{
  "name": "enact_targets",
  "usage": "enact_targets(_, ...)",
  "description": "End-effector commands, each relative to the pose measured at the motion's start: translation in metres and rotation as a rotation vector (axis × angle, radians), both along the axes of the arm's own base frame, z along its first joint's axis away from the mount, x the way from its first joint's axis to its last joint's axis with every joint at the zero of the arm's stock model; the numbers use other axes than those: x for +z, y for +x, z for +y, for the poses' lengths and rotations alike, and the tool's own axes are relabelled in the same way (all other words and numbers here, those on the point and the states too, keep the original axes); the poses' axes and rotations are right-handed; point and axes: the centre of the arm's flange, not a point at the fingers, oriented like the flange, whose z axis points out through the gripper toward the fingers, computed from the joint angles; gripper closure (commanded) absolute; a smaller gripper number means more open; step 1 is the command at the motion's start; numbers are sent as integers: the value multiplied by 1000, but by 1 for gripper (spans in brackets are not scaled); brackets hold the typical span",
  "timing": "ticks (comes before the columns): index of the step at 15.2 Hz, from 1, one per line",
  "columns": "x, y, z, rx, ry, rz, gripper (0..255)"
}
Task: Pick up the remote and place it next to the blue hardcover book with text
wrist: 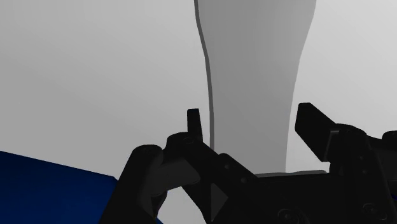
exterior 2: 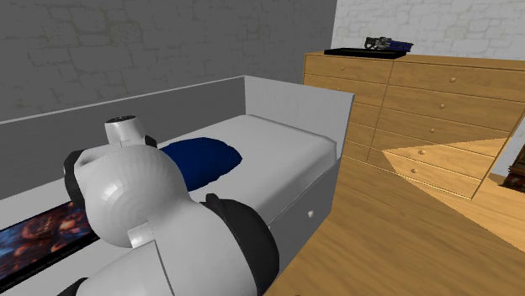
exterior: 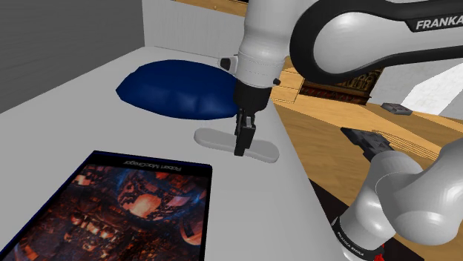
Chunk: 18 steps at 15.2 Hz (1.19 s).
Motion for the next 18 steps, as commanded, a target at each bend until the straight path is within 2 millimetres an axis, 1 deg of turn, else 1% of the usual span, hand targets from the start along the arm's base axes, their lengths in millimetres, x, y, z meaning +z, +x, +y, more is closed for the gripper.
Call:
enact_targets(1, 0, 0, 0, 0, 0, 0, 0)
enact_targets(6, 0, 0, 0, 0, -1, 0, 0)
enact_targets(9, 39, 0, 1, 0, -1, 0, 0)
enact_targets(10, 50, 0, 1, 0, -1, 0, 0)
enact_targets(18, 50, 0, 1, 0, 0, 0, 0)
